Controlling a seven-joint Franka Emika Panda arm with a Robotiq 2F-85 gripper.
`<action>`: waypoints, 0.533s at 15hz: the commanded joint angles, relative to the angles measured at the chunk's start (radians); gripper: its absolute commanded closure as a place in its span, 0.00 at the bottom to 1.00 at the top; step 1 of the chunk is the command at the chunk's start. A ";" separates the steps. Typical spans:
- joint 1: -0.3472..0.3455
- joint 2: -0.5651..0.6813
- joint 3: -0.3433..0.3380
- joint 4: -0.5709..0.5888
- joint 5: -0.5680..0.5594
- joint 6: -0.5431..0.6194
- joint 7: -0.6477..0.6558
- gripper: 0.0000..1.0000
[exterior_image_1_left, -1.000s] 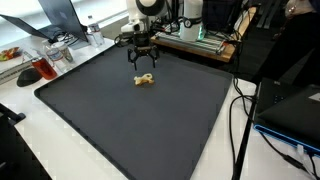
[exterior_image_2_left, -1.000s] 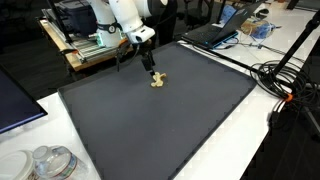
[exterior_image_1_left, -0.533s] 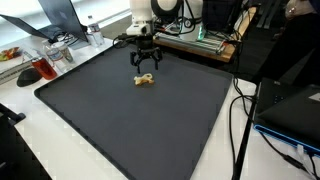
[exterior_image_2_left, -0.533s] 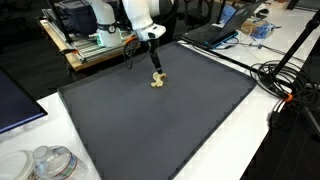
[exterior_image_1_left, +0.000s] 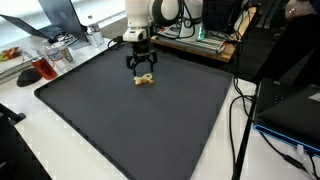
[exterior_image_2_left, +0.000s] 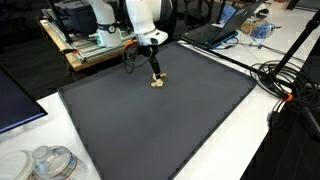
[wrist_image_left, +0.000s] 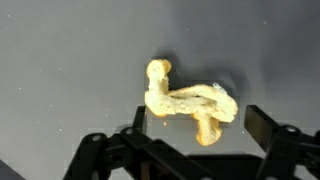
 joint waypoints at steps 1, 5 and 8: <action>0.075 0.034 -0.098 0.054 -0.121 -0.052 0.108 0.00; 0.133 0.058 -0.166 0.112 -0.218 -0.137 0.192 0.00; 0.029 0.058 -0.076 0.140 -0.416 -0.177 0.341 0.03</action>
